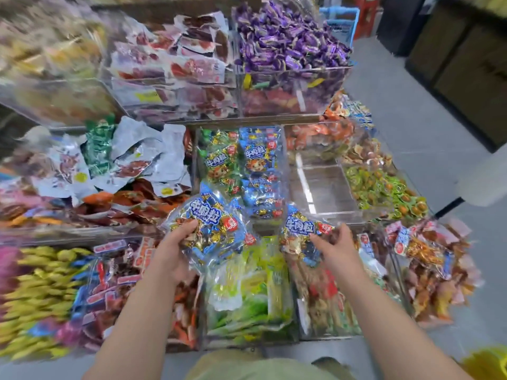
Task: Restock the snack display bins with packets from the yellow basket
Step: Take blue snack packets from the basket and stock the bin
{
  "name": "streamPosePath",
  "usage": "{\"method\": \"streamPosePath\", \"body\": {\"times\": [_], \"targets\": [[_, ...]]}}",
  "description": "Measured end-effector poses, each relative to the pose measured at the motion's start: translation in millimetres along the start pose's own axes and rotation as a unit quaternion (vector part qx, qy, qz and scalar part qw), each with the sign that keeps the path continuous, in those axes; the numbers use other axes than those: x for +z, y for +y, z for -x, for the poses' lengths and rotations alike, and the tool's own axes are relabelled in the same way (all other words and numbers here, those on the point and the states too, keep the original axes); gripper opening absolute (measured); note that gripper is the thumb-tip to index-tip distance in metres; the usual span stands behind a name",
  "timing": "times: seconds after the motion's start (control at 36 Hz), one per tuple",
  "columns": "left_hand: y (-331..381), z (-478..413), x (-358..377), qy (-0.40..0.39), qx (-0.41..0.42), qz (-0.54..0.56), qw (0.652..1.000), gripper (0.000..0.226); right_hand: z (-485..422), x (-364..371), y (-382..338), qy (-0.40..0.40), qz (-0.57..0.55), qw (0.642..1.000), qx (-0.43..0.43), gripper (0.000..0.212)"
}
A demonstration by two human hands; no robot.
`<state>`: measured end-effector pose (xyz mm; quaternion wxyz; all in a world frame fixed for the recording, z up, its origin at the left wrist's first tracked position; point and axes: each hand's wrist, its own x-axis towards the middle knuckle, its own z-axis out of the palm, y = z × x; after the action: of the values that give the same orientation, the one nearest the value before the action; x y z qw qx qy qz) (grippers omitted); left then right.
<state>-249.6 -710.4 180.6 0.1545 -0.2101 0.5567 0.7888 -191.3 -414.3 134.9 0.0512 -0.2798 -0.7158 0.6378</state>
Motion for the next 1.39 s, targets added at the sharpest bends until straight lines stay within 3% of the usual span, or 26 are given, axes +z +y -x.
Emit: {"method": "streamPosePath", "body": {"times": [0.11,0.25,0.36,0.47,0.56,0.64,0.69,0.75,0.86,0.92,1.06,1.17,1.31,1.36,1.39], "targets": [[22.6,-22.5,-7.3,-0.014,-0.006,0.022,1.0,0.021,-21.0,23.0,-40.9,-0.019,0.037,0.997,-0.071,0.075],[37.3,-37.4,-3.5,-0.048,0.006,0.024,0.999,0.01,-61.2,61.1,-95.2,-0.062,0.132,0.978,-0.149,0.043],[45.6,-44.2,1.9,-0.091,0.008,-0.023,0.996,0.008,-100.9,96.4,-122.2,-0.089,0.185,0.96,-0.189,0.037],[50.9,-55.5,7.3,-0.099,-0.014,-0.019,0.995,0.05,-140.3,122.8,-126.4,-0.107,0.3,0.922,-0.219,0.04],[58.0,-62.7,15.2,-0.105,-0.02,-0.032,0.994,0.031,-156.9,127.9,-121.5,-0.098,0.393,0.888,-0.219,0.045],[64.7,-69.8,23.2,-0.074,-0.009,-0.054,0.996,0.019,-164.2,132.2,-116.8,-0.036,0.515,0.812,-0.274,0.047],[68.0,-73.8,27.5,-0.059,-0.005,-0.031,0.998,0.024,-166.1,135.0,-115.7,-0.005,0.575,0.759,-0.305,0.051],[71.3,-77.8,29.8,-0.041,-0.011,-0.008,0.999,0.036,-170.7,134.8,-112.3,-0.022,0.621,0.72,-0.31,0.061],[79.1,-82.2,34.2,-0.02,-0.015,-0.013,1.0,0.083,-181.0,134.8,-97.1,-0.082,0.722,0.616,-0.305,0.095],[81.6,-83.9,37.7,-0.018,-0.005,-0.031,0.999,0.087,-184.5,139.5,-90.1,-0.088,0.742,0.589,-0.31,0.1],[87.1,-85.2,44.0,-0.016,0.019,-0.046,0.999,0.061,-196.4,148.9,-90.3,-0.098,0.755,0.562,-0.325,0.108],[87.1,-87.0,40.2,-0.001,0.008,-0.026,1.0,0.068,-203.7,155.4,-98.6,-0.116,0.779,0.549,-0.28,0.097],[86.0,-85.9,39.4,-0.035,0.024,0.017,0.999,0.015,-202.0,156.0,-106.1,-0.137,0.789,0.54,-0.261,0.093],[84.7,-86.1,37.1,-0.047,0.028,0.018,0.998,0.011,-197.8,151.2,-108.1,-0.149,0.759,0.573,-0.27,0.103],[84.1,-86.5,34.6,-0.047,0.028,0.021,0.998,0.01,-193.1,147.7,-109.9,-0.157,0.715,0.618,-0.285,0.101]]}}
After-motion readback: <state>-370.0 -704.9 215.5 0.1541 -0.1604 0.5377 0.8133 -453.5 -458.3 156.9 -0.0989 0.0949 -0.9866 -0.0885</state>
